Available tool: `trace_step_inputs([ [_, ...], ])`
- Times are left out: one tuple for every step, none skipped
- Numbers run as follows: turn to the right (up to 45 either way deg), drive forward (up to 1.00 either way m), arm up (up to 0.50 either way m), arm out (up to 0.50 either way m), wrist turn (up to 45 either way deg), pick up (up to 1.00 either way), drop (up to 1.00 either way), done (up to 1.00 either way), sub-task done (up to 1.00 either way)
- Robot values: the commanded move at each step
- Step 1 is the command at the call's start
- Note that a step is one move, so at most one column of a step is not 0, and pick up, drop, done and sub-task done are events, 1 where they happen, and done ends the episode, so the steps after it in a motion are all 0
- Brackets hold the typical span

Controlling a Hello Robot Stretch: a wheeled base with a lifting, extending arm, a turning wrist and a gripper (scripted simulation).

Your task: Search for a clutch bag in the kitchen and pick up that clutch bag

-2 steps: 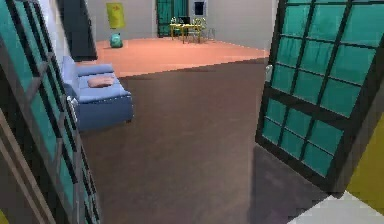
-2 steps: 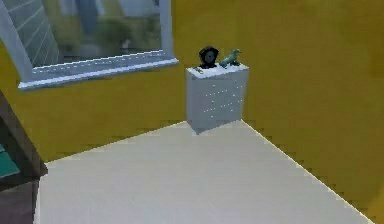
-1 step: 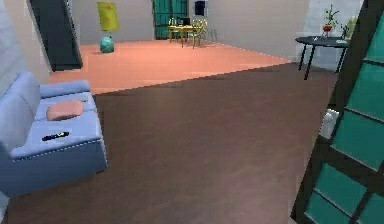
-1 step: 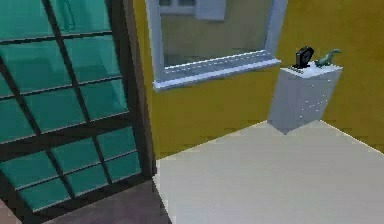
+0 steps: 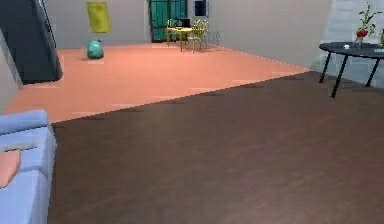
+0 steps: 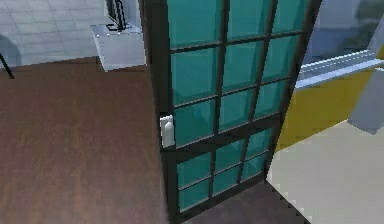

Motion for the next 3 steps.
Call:
trace_step_inputs([
  [-9.0,0.0,0.0,0.0,0.0,0.0,0.0,0.0,0.0],
  [0.0,0.15,0.0,0.0,0.0,0.0,0.0,0.0,0.0],
  [15.0,0.0,0.0,0.0,0.0,0.0,0.0,0.0,0.0],
])
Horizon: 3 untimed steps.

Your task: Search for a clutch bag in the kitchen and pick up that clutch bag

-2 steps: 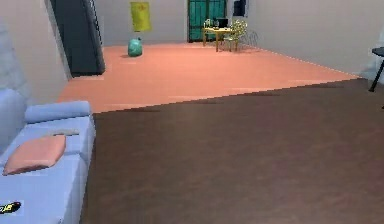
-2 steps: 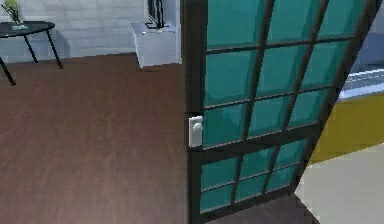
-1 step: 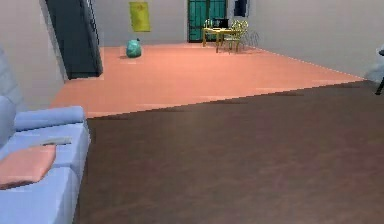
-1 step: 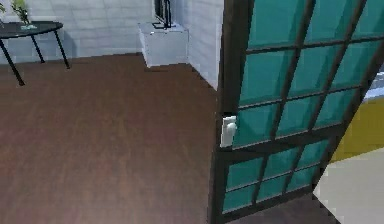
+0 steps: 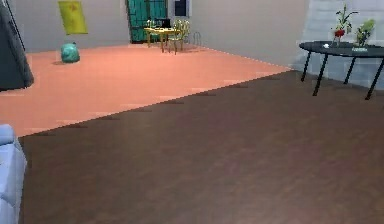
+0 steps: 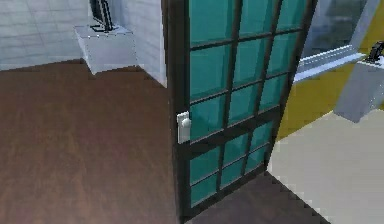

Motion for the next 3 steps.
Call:
trace_step_inputs([
  [0.0,1.0,0.0,0.0,0.0,0.0,0.0,0.0,0.0],
  [0.0,1.0,0.0,0.0,0.0,0.0,0.0,0.0,0.0],
  [0.0,1.0,0.0,0.0,0.0,0.0,0.0,0.0,0.0],
])
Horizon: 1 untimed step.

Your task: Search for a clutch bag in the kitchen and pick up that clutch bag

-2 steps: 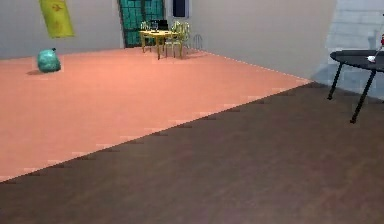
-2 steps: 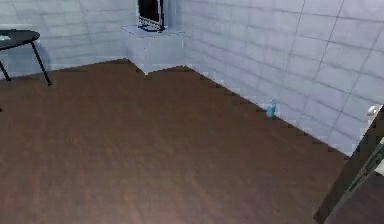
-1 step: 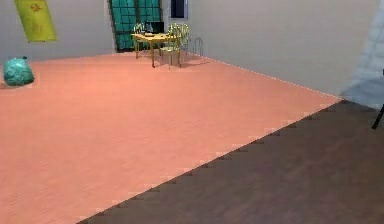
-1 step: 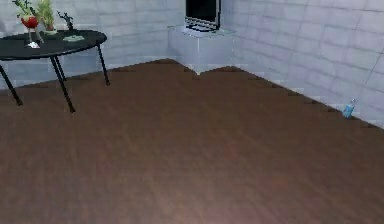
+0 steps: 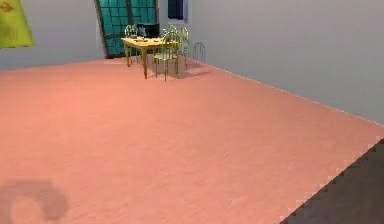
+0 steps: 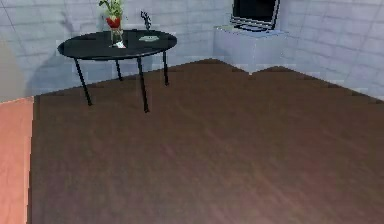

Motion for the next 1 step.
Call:
trace_step_inputs([
  [0.0,1.0,0.0,0.0,0.0,0.0,0.0,0.0,0.0],
])
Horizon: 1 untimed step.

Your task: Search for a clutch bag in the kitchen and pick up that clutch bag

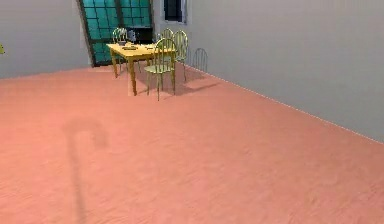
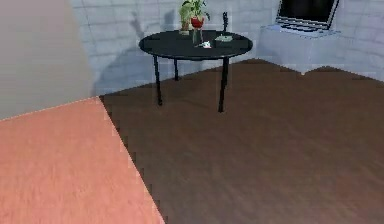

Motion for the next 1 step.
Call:
trace_step_inputs([
  [3.0,0.0,0.0,0.0,0.0,0.0,0.0,0.0,0.0],
])
